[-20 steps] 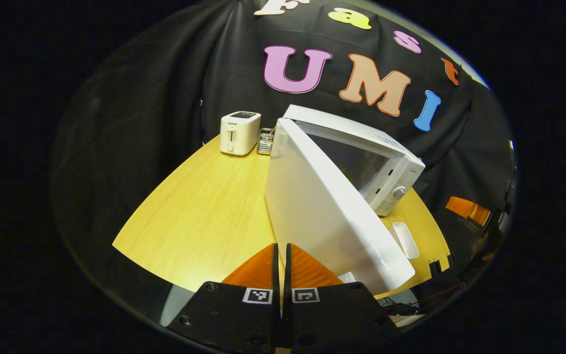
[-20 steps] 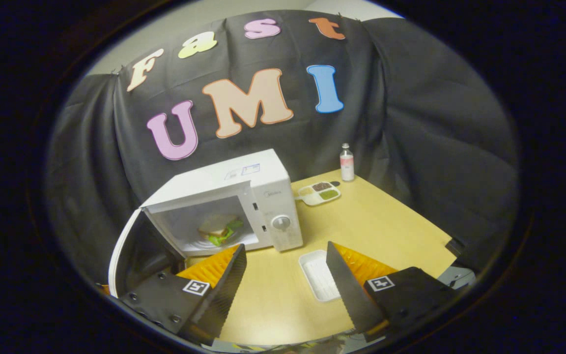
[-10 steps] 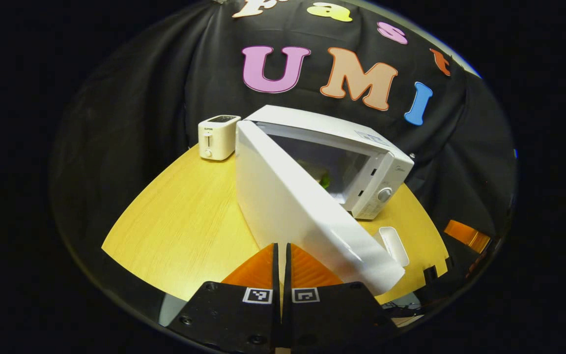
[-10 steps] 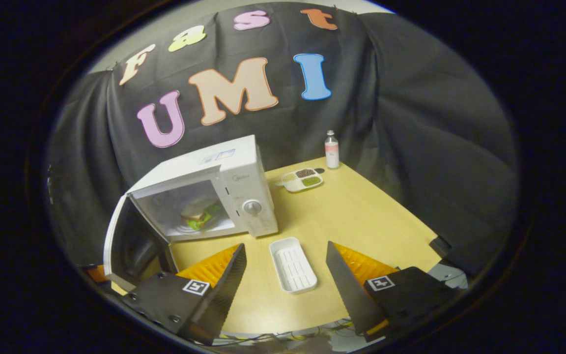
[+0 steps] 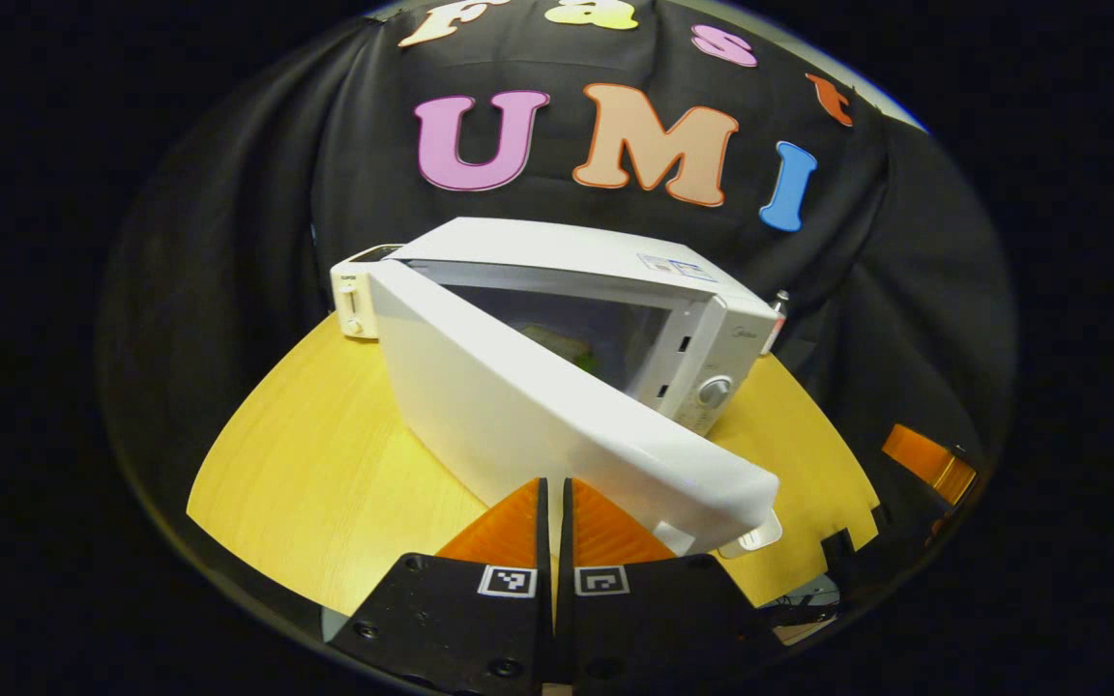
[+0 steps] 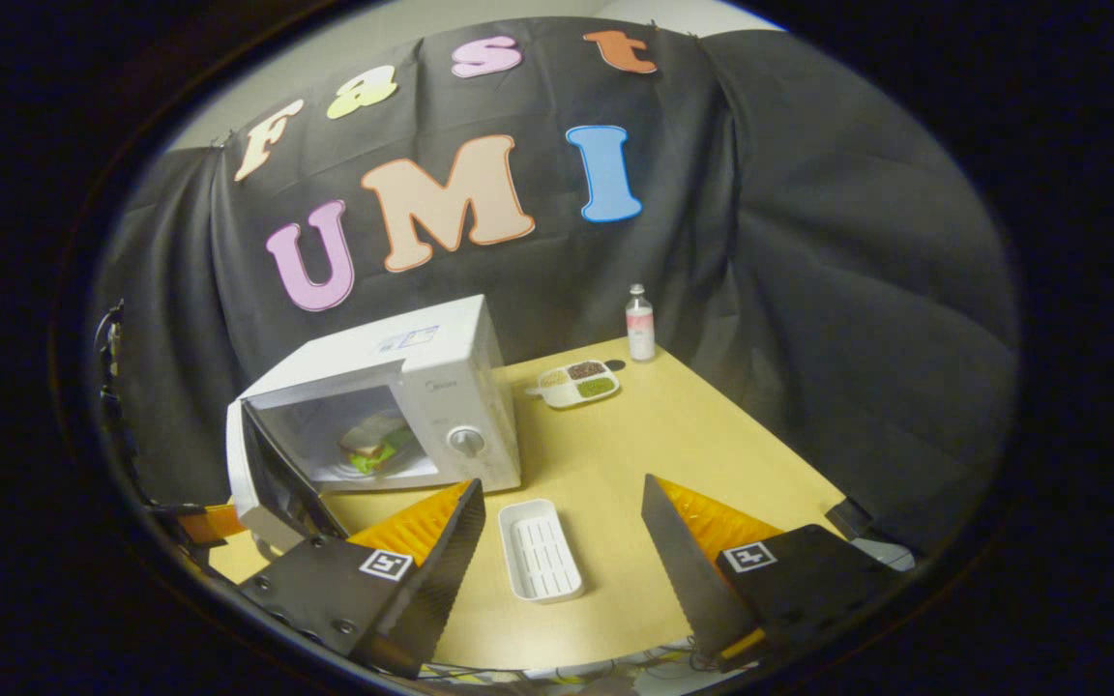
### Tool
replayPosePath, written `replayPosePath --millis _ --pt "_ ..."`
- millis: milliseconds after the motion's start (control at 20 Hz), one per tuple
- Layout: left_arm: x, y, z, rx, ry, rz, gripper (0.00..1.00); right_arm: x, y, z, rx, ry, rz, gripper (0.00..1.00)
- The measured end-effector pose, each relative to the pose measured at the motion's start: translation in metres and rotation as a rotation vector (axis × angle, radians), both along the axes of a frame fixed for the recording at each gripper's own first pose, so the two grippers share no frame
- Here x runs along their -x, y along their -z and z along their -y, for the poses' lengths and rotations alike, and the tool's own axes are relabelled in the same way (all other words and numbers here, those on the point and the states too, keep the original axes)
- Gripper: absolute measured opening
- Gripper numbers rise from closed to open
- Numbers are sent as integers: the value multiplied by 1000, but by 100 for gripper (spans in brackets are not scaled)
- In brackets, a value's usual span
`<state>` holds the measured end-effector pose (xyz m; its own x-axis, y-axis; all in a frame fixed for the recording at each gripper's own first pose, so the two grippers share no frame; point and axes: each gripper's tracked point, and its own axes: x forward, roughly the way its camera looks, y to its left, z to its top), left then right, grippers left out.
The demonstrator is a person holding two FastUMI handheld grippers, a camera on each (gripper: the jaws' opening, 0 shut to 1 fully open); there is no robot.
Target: Open the microwave oven with the left hand, put the food in, and close the microwave oven.
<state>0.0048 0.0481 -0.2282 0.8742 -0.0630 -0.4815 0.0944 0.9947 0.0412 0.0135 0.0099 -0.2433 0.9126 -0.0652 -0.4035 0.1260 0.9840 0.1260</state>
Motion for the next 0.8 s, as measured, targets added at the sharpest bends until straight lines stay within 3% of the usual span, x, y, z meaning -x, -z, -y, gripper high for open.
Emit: replayPosePath --millis 250,300,350,750,800 --pt "-21 -5 47 -30 102 28 0 -4 -8 10 25 2 35 100" --pt "-26 -6 53 -29 118 37 0 -4 -9 12 28 4 38 92" --pt "-31 -8 59 -27 130 44 0 -4 -10 14 26 4 41 92" --pt "-70 -8 80 -27 153 58 0 -8 -13 21 -3 10 64 92" --pt "-76 -8 81 -23 147 60 0 -9 -12 20 -5 7 63 99"
